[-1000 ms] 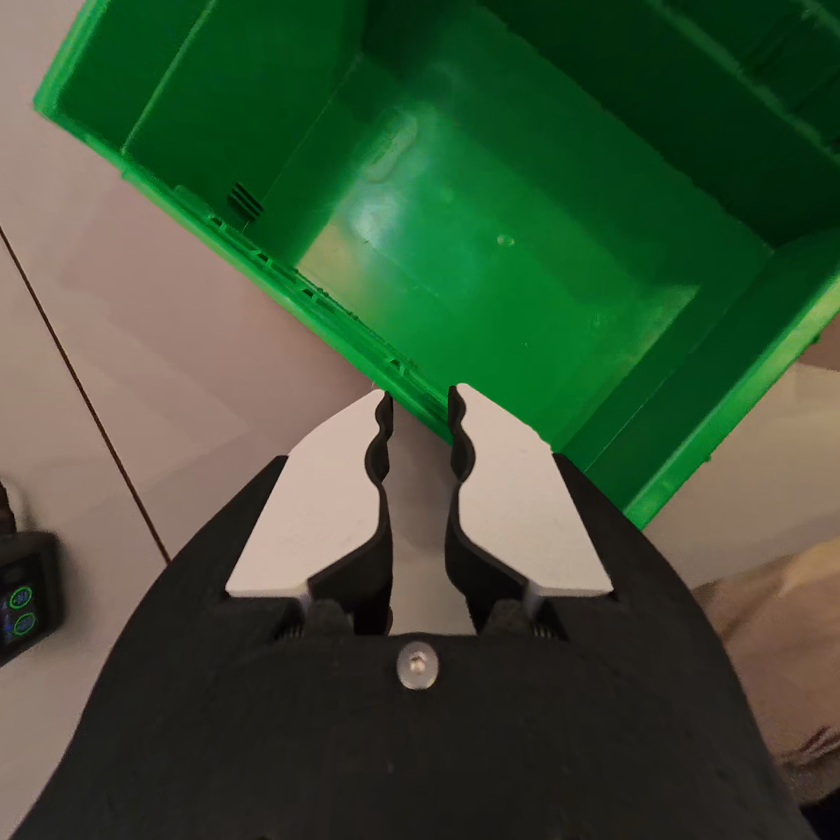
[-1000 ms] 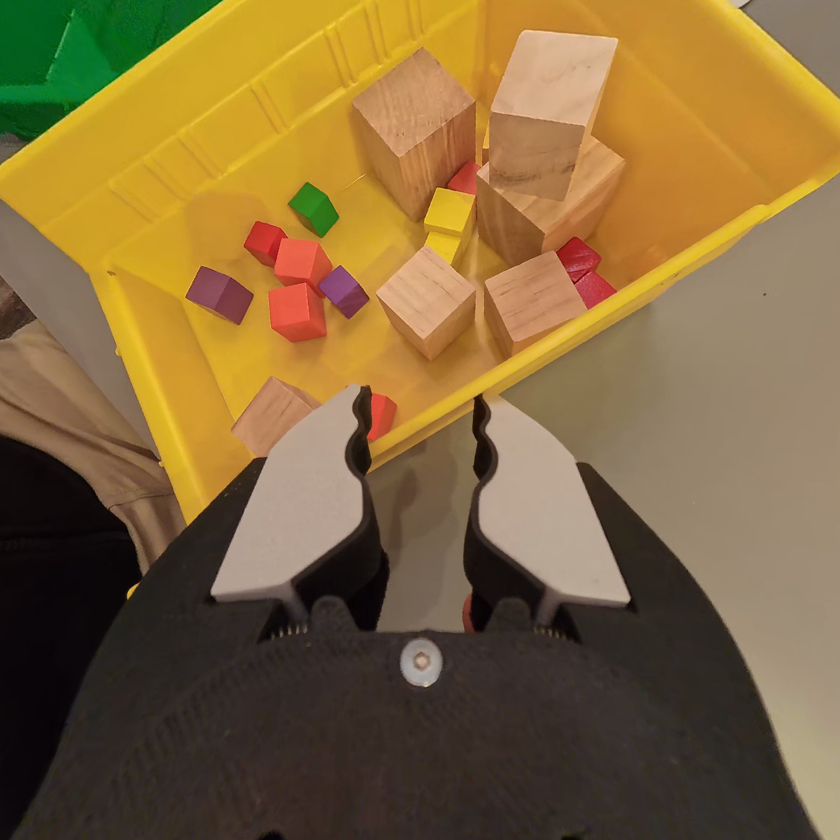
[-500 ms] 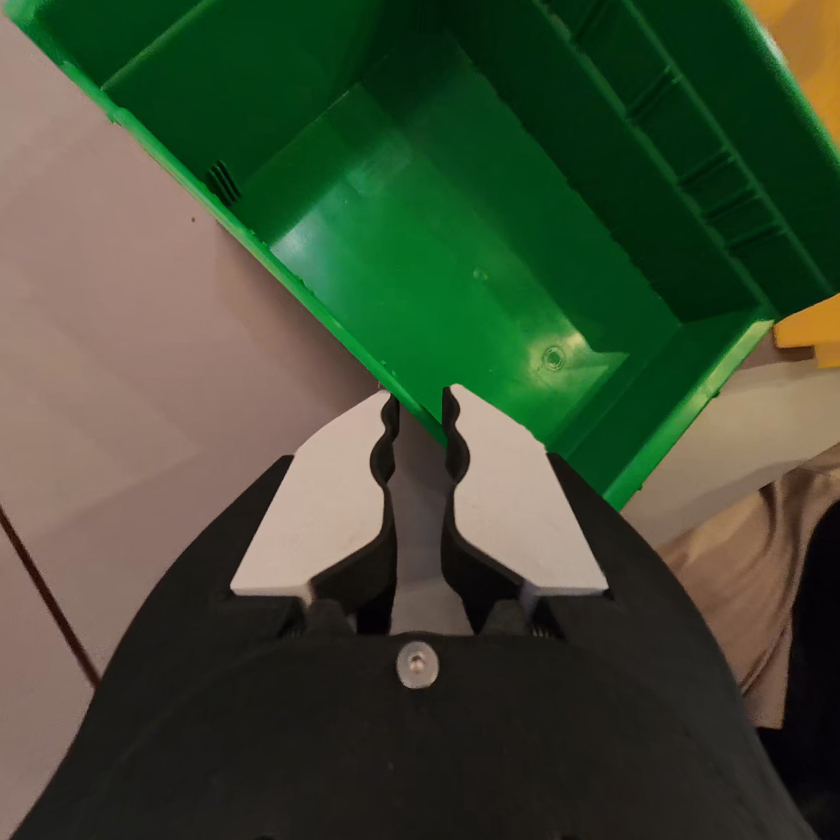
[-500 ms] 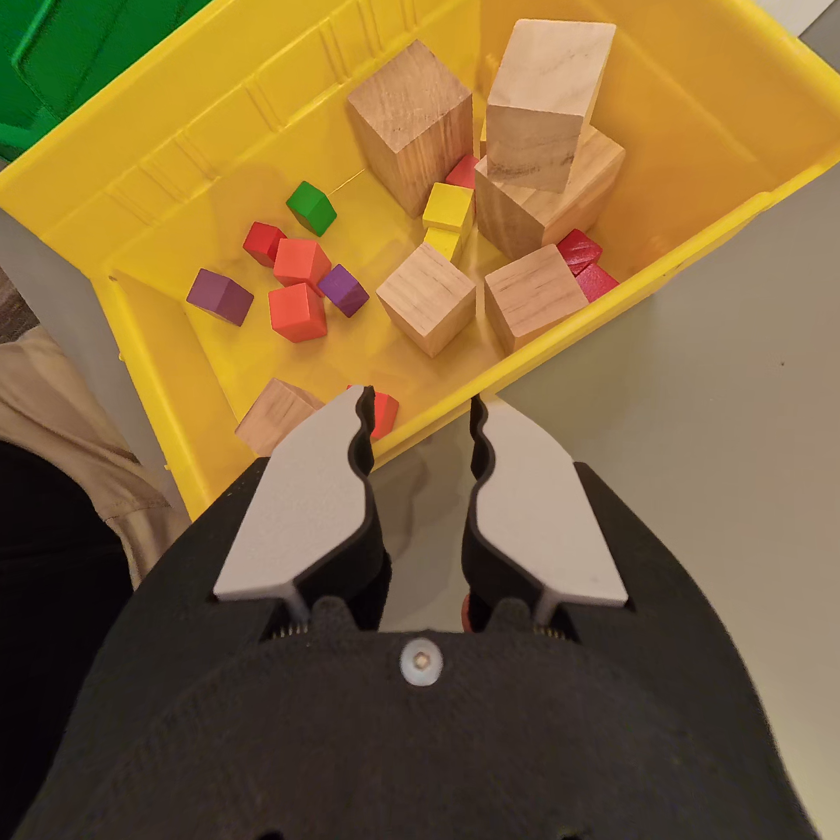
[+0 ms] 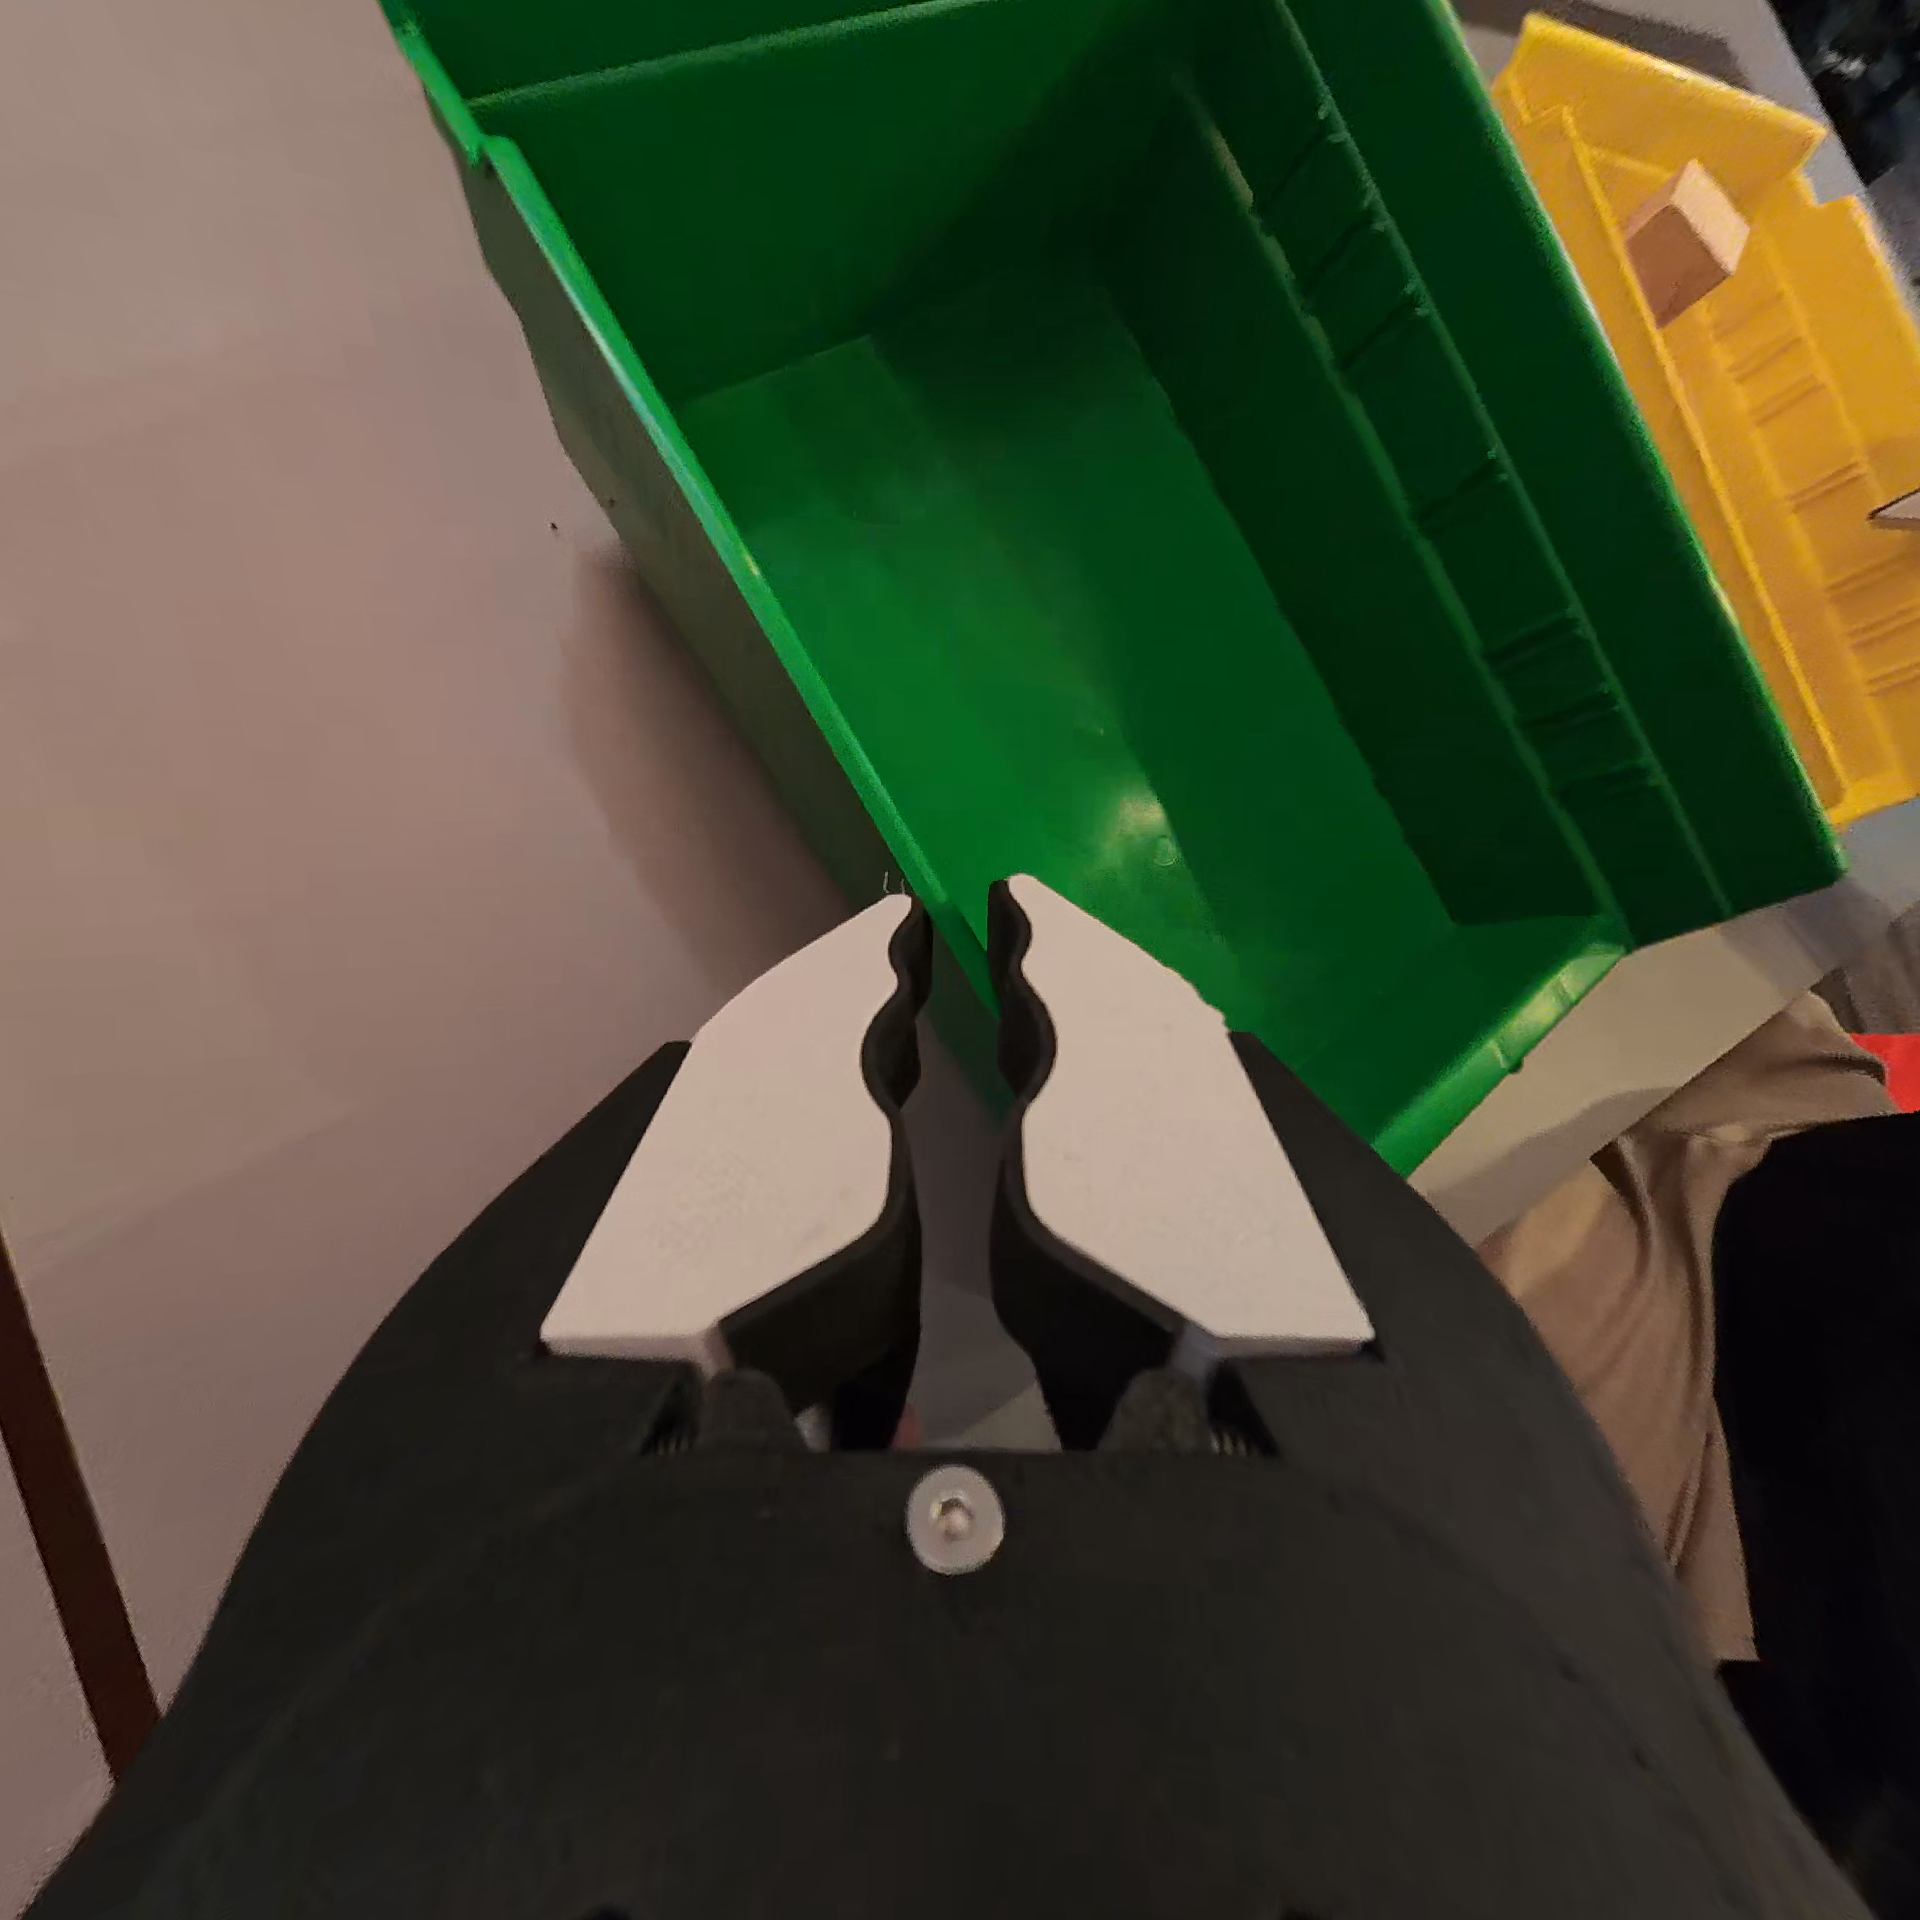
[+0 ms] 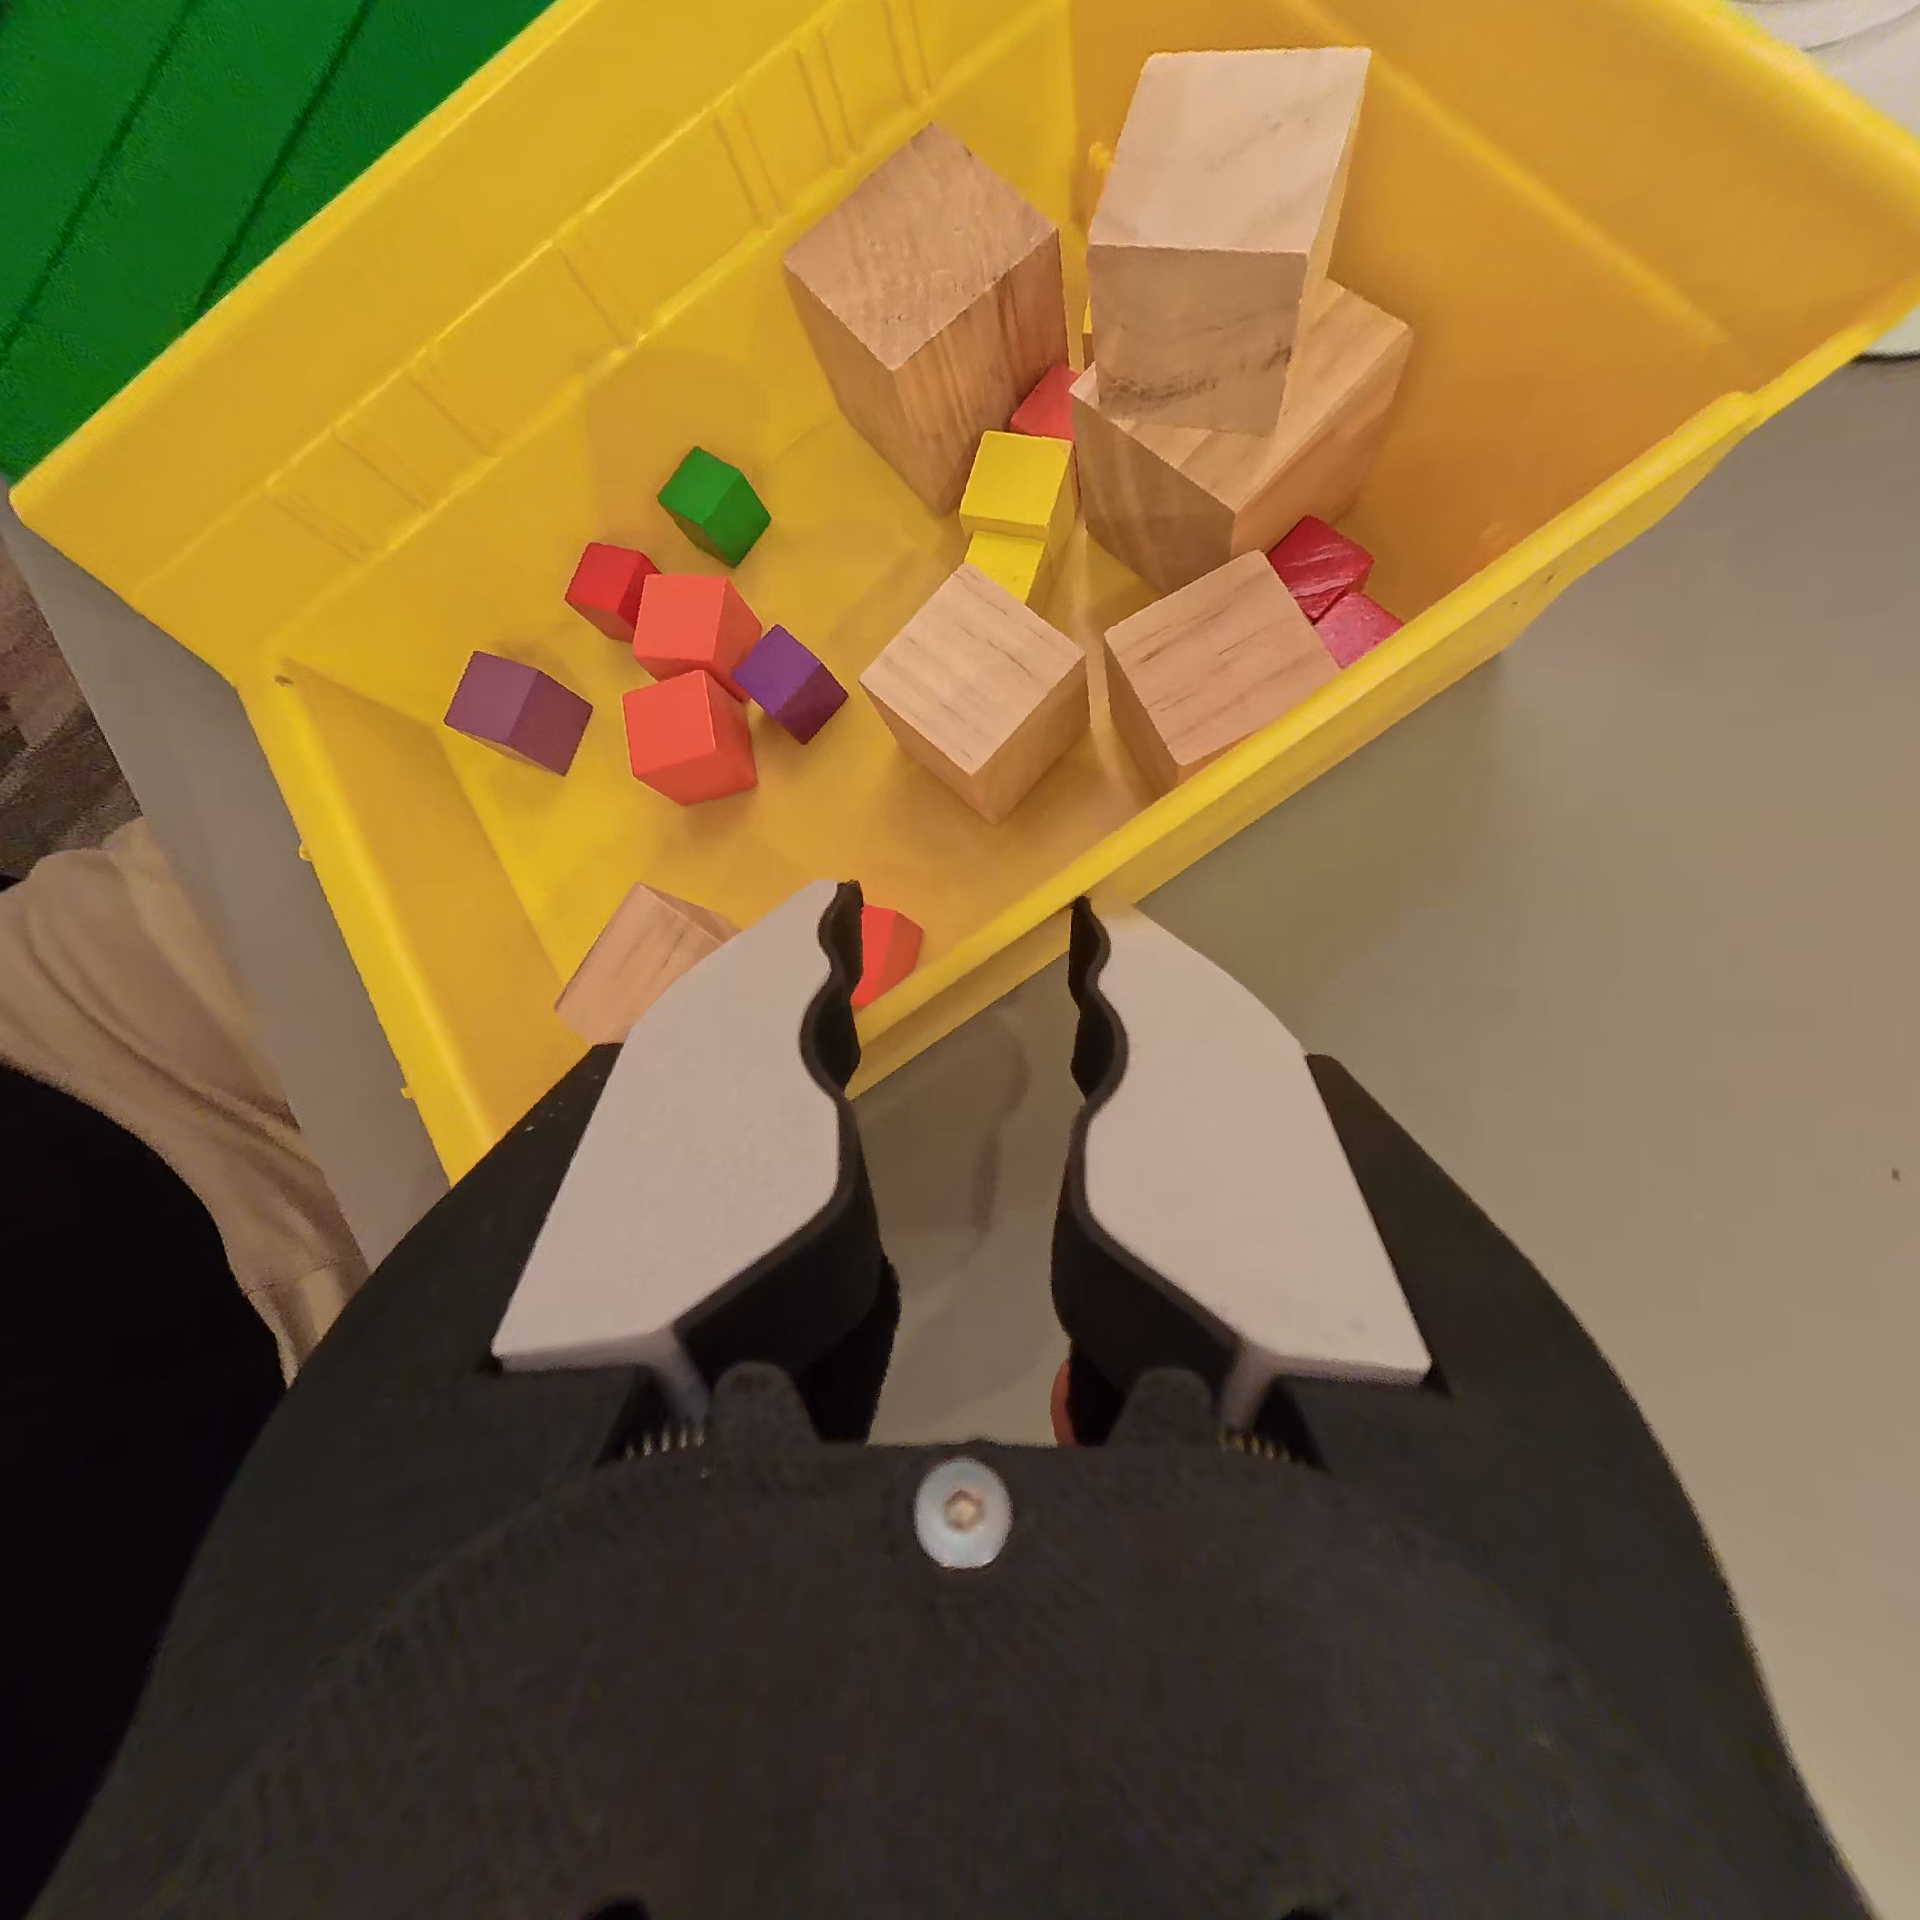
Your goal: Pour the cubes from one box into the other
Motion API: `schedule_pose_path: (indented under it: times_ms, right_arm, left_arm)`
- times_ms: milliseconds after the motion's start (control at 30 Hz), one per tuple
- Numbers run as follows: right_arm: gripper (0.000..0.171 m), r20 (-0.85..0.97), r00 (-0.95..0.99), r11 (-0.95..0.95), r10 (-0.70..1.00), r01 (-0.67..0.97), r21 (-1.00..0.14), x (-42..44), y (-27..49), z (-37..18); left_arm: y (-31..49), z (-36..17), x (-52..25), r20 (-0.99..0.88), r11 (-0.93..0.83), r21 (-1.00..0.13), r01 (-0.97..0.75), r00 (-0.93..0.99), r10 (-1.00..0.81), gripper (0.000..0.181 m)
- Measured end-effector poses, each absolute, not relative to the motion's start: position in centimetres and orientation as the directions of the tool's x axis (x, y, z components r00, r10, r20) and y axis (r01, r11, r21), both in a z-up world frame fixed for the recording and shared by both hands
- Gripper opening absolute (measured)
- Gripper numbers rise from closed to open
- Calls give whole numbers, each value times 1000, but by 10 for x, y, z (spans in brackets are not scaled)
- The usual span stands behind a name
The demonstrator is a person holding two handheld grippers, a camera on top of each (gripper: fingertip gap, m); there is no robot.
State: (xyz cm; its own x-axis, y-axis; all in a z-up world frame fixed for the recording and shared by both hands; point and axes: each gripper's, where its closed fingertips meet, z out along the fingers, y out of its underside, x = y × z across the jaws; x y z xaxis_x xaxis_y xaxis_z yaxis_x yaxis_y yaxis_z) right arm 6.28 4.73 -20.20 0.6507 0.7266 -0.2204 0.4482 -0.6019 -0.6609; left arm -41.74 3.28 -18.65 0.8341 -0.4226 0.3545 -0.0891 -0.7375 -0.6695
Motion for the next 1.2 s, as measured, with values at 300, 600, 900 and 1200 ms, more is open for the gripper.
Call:
schedule_pose_path:
  times_ms: [300,600,900,1200]
  right_arm:
    - [33,-216,608,-570,764,480,-667,18,71,-202]
    - [28,-224,582,-549,781,470,-692,-31,95,-201]
    - [26,-227,587,-550,777,457,-699,-59,102,-200]
    - [29,-263,571,-548,777,410,-729,-118,114,-199]
  left_arm:
    - [-8,-161,-442,377,-667,-745,18,836,-398,9]
    - [-32,-174,-458,311,-651,-759,5,881,-356,4]
    - [-56,-128,-490,217,-546,-838,22,930,-296,5]
    - [-94,-76,-510,236,-387,-915,114,929,-284,4]
